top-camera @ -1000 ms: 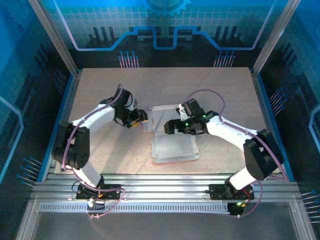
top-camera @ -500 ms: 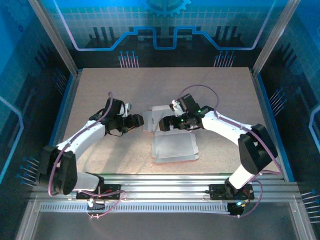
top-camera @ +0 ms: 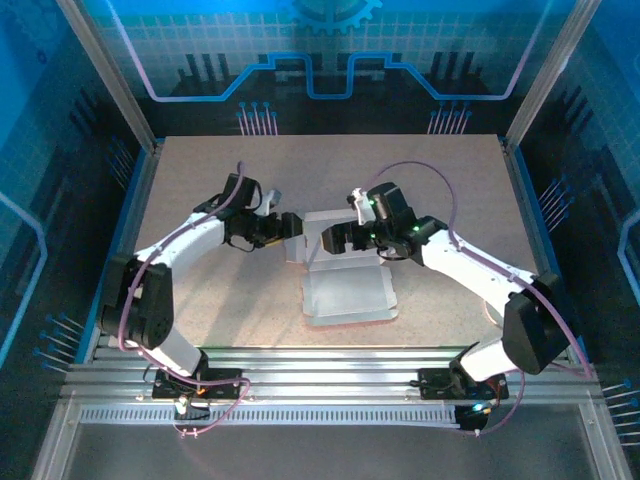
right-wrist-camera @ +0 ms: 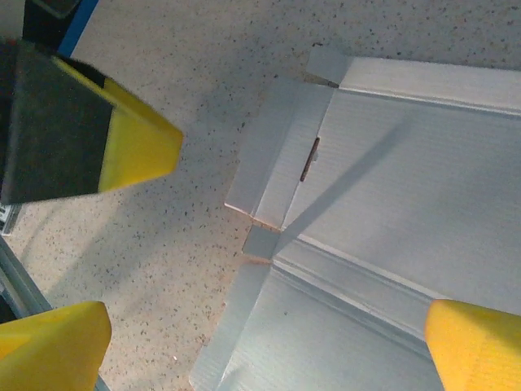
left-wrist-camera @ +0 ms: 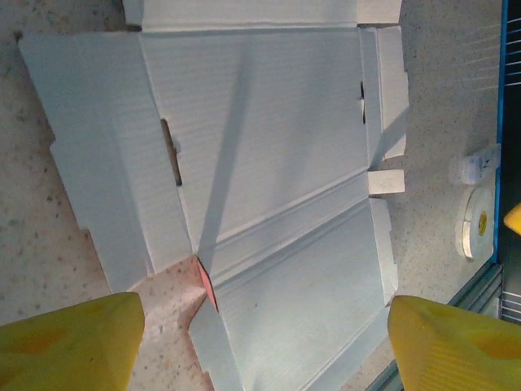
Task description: Fold the paper box
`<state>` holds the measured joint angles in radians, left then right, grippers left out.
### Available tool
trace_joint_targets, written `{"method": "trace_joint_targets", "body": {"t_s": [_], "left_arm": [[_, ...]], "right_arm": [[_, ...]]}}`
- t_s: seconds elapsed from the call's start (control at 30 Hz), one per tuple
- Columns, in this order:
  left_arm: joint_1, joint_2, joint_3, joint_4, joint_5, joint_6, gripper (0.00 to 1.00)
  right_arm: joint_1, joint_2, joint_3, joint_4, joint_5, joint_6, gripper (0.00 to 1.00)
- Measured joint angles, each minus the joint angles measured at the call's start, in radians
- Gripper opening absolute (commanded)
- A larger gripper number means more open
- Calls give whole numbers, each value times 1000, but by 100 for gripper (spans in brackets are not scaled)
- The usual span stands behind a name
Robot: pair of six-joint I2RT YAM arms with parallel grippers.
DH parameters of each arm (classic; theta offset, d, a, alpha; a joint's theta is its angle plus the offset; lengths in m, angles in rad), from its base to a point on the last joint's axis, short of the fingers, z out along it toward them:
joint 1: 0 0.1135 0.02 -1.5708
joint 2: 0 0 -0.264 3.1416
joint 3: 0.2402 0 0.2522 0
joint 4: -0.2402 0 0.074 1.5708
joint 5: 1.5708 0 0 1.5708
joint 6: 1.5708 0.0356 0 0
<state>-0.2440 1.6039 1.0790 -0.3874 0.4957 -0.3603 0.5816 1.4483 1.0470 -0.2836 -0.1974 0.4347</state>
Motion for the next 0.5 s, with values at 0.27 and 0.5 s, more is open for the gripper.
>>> {"method": "trace_joint_targets", "body": {"t_s": [0.27,0.5], "left_arm": [[0,38,29,2,-37,-6,73],[11,90,17,42,-72,-55,83]], "right_arm": [[-58,-17,-64,-2,-39,2,100],[-25,52,-76,-10,-31,10,100]]}}
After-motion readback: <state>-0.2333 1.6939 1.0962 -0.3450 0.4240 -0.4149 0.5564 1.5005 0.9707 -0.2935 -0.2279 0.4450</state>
